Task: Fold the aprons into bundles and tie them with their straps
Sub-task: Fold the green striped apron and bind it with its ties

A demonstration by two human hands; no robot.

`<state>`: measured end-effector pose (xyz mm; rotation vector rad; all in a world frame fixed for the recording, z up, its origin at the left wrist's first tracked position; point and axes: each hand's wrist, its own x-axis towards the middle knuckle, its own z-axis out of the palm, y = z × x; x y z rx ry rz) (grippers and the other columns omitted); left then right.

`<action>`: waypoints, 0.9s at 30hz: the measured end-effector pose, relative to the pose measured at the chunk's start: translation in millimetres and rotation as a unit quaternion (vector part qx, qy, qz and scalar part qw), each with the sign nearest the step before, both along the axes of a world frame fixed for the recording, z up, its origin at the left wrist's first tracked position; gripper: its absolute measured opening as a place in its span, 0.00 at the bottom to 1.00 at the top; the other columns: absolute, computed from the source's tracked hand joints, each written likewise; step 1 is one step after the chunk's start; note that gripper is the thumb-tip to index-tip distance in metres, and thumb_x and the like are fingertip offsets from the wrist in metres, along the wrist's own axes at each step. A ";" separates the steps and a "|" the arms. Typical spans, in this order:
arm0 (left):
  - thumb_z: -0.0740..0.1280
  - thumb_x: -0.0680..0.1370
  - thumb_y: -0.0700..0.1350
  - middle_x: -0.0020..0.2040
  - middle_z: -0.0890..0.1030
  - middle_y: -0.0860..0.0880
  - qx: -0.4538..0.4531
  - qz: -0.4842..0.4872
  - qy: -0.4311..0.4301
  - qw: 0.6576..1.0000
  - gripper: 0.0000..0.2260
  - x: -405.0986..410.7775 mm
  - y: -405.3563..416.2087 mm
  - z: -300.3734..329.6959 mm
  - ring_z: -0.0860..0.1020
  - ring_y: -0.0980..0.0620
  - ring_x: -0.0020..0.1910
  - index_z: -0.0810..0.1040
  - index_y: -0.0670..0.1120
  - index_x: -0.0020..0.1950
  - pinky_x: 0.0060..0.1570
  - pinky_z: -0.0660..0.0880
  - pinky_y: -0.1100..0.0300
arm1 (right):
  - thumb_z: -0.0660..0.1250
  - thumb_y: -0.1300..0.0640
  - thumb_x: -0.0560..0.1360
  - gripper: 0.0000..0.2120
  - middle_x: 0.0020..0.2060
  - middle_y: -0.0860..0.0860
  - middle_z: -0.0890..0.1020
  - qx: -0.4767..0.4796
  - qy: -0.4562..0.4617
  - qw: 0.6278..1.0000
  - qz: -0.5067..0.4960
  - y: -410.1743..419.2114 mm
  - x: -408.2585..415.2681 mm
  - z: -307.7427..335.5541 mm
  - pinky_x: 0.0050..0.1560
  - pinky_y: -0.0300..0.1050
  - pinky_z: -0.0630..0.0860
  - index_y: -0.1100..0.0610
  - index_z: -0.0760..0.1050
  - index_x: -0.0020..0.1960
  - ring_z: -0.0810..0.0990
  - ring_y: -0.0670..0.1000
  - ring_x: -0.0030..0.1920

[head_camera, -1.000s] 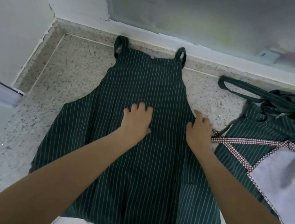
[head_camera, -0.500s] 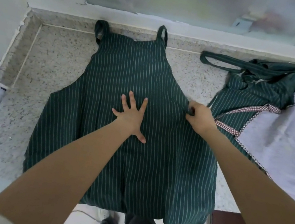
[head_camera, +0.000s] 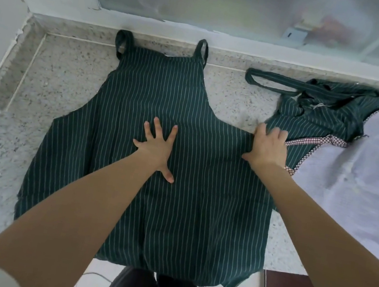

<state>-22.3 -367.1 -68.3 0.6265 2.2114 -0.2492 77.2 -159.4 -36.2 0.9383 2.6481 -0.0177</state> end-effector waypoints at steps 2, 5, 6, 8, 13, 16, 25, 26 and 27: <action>0.78 0.61 0.59 0.70 0.25 0.37 -0.002 0.000 0.000 1.000 0.64 -0.2 0.2 -0.9 0.31 0.32 0.71 0.26 0.52 0.73 0.67 0.52 0.29 | 0.75 0.57 0.67 0.42 0.67 0.62 0.61 0.064 0.017 0.995 0.081 -11.1 5.6 -9.6 0.63 0.53 0.67 0.54 0.53 0.73 0.61 0.60 0.68; 0.78 0.61 0.60 0.70 0.25 0.37 0.002 -0.003 0.002 1.000 0.64 -0.6 -0.9 -2.0 0.31 0.33 0.71 0.26 0.52 0.73 0.66 0.52 0.29 | 0.70 0.59 0.71 0.41 0.72 0.59 0.55 -0.036 0.048 0.984 0.166 -28.0 10.5 -24.0 0.69 0.56 0.62 0.51 0.49 0.76 0.57 0.59 0.72; 0.78 0.60 0.60 0.70 0.25 0.37 0.009 -0.003 0.002 1.000 0.64 -0.6 -2.0 -2.8 0.31 0.33 0.71 0.27 0.52 0.73 0.66 0.52 0.29 | 0.68 0.55 0.74 0.39 0.73 0.57 0.54 -0.096 0.043 0.979 0.174 -35.1 10.5 -27.1 0.70 0.57 0.61 0.49 0.49 0.76 0.55 0.58 0.73; 0.78 0.60 0.60 0.71 0.25 0.38 0.030 0.001 0.002 1.000 0.64 -0.6 -6.5 -4.4 0.30 0.34 0.71 0.28 0.53 0.73 0.66 0.50 0.29 | 0.65 0.43 0.75 0.39 0.76 0.55 0.49 -0.190 0.005 0.970 0.155 -45.0 8.8 -33.0 0.71 0.62 0.58 0.47 0.46 0.77 0.49 0.57 0.75; 0.76 0.64 0.60 0.75 0.30 0.46 0.147 0.002 0.007 0.989 0.56 4.1 -34.2 -12.2 0.33 0.40 0.74 0.36 0.57 0.76 0.69 0.45 0.32 | 0.72 0.37 0.65 0.57 0.73 0.50 0.29 -0.205 -0.133 0.961 0.127 -45.4 8.1 -38.8 0.67 0.75 0.47 0.41 0.32 0.74 0.30 0.55 0.74; 0.73 0.70 0.53 0.77 0.36 0.49 0.244 0.025 0.008 0.969 0.45 1.0 -65.4 -13.8 0.42 0.46 0.76 0.46 0.55 0.77 0.74 0.51 0.43 | 0.73 0.38 0.65 0.58 0.73 0.53 0.29 -0.158 -0.168 0.967 0.110 -55.1 2.1 -31.2 0.66 0.75 0.46 0.42 0.30 0.74 0.30 0.59 0.74; 0.63 0.78 0.39 0.77 0.52 0.45 0.213 0.102 0.157 0.959 0.26 -10.3 -178.4 -3.8 0.52 0.45 0.75 0.59 0.44 0.74 0.71 0.56 0.45 | 0.67 0.44 0.74 0.45 0.76 0.53 0.36 -0.238 -0.093 0.956 0.142 -200.7 -24.6 -20.3 0.70 0.71 0.49 0.45 0.38 0.77 0.35 0.56 0.75; 0.63 0.78 0.41 0.77 0.50 0.44 0.196 0.122 0.169 0.958 0.27 -11.4 -191.6 -3.1 0.50 0.44 0.75 0.57 0.44 0.75 0.72 0.54 0.44 | 0.68 0.42 0.72 0.47 0.75 0.53 0.35 -0.253 -0.103 0.952 0.135 -220.2 -24.2 -22.3 0.69 0.71 0.49 0.45 0.37 0.76 0.34 0.56 0.75; 0.64 0.78 0.43 0.77 0.48 0.42 0.179 0.145 0.172 0.958 0.29 -12.3 -201.2 -1.8 0.48 0.43 0.75 0.55 0.43 0.76 0.72 0.53 0.42 | 0.69 0.41 0.71 0.49 0.75 0.53 0.34 -0.265 -0.114 0.949 0.126 -235.0 -23.7 -24.4 0.69 0.72 0.49 0.44 0.36 0.76 0.34 0.56 0.75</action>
